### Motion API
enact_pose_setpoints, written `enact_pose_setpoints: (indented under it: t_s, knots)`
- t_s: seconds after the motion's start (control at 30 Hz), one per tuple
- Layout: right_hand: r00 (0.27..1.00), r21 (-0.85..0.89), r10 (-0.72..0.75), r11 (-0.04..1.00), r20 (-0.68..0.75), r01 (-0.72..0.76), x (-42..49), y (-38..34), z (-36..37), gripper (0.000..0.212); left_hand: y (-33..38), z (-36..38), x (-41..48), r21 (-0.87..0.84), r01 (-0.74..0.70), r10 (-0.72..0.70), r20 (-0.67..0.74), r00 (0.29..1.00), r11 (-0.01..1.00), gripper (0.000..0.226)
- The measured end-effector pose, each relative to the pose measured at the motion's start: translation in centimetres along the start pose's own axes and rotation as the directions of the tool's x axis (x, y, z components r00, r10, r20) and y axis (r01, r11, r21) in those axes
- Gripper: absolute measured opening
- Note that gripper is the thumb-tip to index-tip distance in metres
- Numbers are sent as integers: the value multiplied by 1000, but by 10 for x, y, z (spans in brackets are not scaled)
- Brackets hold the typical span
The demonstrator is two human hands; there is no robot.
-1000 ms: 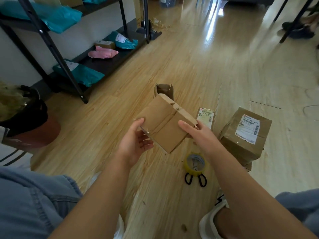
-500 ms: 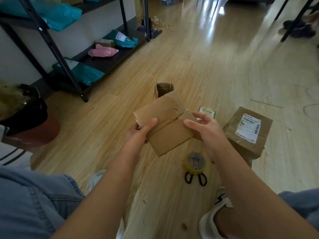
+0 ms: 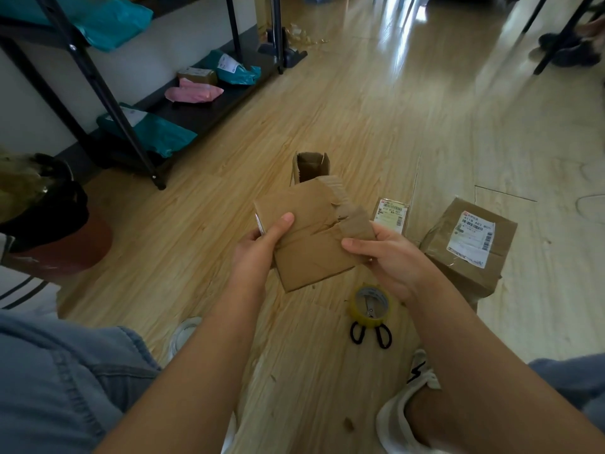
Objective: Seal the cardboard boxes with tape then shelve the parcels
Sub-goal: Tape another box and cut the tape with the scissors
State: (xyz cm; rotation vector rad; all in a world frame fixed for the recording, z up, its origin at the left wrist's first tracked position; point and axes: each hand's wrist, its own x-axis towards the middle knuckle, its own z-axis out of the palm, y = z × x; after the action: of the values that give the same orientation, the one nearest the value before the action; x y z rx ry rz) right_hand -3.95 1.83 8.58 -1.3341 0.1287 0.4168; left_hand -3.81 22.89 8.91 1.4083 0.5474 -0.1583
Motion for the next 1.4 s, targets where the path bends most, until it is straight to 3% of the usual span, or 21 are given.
enact_pose_setpoints:
  t_s: [0.33, 0.4, 0.5, 0.67, 0.9, 1.1, 1.27, 1.33, 1.4]
  knots:
    - [995, -6, -55, 998, 82, 55, 0, 3, -9, 49, 2, -2, -2, -37, 15, -11, 93, 996, 999, 38]
    - [992, -74, -84, 993, 90, 90, 0, 0, -11, 46, 1, -4, -1, -53, -2, 9, 129, 992, 999, 35]
    - [985, -190, -118, 972, 124, 140, -2, -7, -11, 28, 0, -6, 2, -108, -18, 36, 165, 986, 994, 49]
    - [984, -292, -123, 943, 130, 157, -1, -12, -13, 21, -3, -6, 4, -189, -31, 79, 253, 964, 981, 55]
    - [992, -344, -95, 932, 78, 116, 3, -6, -10, 17, -7, -10, 11, -193, -46, 99, 272, 957, 980, 63]
    - [995, -296, -92, 951, 23, 95, -1, -6, -10, 22, -4, -10, 10, -131, -25, 60, 271, 961, 991, 62]
    - [992, -177, 30, 983, -127, -52, 0, 1, -11, 60, -5, -12, 8, -86, 75, -54, 226, 973, 993, 46]
    - [988, -145, 132, 979, -83, -143, -1, 3, -12, 74, -7, -11, 7, -108, 108, -83, 219, 972, 988, 43]
    - [979, -81, 202, 976, -2, -201, -3, 7, -12, 63, -10, -8, 7, -125, 131, -100, 231, 968, 983, 46]
